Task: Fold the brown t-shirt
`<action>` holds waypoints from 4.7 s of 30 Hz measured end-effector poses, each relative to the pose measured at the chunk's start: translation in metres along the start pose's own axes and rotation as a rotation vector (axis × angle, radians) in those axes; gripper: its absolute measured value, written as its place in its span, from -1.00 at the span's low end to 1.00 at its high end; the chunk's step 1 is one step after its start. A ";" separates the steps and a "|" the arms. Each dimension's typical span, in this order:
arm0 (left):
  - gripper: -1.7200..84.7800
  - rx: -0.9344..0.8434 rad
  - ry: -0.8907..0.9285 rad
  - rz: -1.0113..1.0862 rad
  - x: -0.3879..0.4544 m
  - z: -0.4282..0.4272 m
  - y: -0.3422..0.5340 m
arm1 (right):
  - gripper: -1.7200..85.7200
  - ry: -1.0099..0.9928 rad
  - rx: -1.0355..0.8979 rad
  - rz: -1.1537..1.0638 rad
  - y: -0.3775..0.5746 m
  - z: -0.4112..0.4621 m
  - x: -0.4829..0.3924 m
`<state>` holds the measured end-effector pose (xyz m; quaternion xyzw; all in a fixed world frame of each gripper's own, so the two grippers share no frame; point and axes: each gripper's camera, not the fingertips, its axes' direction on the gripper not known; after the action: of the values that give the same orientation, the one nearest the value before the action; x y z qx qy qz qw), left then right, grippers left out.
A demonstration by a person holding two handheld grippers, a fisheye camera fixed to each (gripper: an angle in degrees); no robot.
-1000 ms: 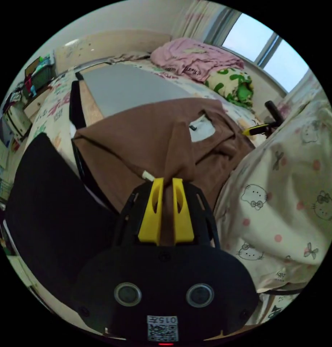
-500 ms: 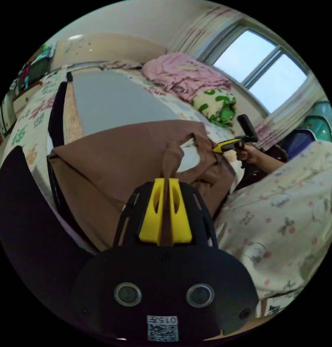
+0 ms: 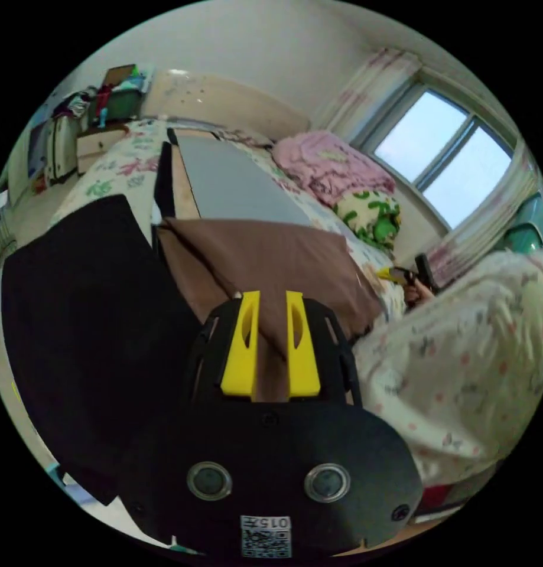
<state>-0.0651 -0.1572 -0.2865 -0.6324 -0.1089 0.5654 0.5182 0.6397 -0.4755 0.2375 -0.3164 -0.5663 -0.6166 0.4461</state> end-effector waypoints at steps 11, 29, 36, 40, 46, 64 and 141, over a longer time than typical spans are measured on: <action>-0.76 -0.092 -0.218 -0.395 -0.103 0.063 -0.107 | -0.69 0.231 -0.028 0.196 -0.214 0.151 0.027; -0.87 -0.127 -0.393 -0.024 -0.047 -0.013 -0.170 | -0.82 0.518 -0.115 -0.226 -0.202 0.343 -0.152; -0.68 -0.280 -0.204 -0.079 0.011 -0.064 -0.078 | -0.77 0.257 -0.456 -0.570 0.030 0.433 -0.293; -0.69 -0.308 -0.093 -0.261 0.001 -0.062 -0.058 | -0.76 0.266 -0.475 -0.578 0.075 0.474 -0.315; -0.85 -0.363 -0.030 -0.255 -0.022 -0.056 -0.105 | -0.76 0.363 -0.669 -0.800 0.095 0.556 -0.347; -0.94 -0.509 -0.127 -0.011 0.042 -0.092 -0.247 | -0.93 0.471 -0.754 -0.866 0.068 0.568 -0.420; -0.80 -0.101 0.057 -0.194 -0.016 0.161 -0.416 | -0.94 -0.055 -0.934 -0.920 0.446 0.610 -0.291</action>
<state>-0.0179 0.0996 0.0754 -0.6600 -0.1831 0.4881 0.5409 1.0912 0.1957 0.2592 -0.2178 -0.3278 -0.9172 -0.0622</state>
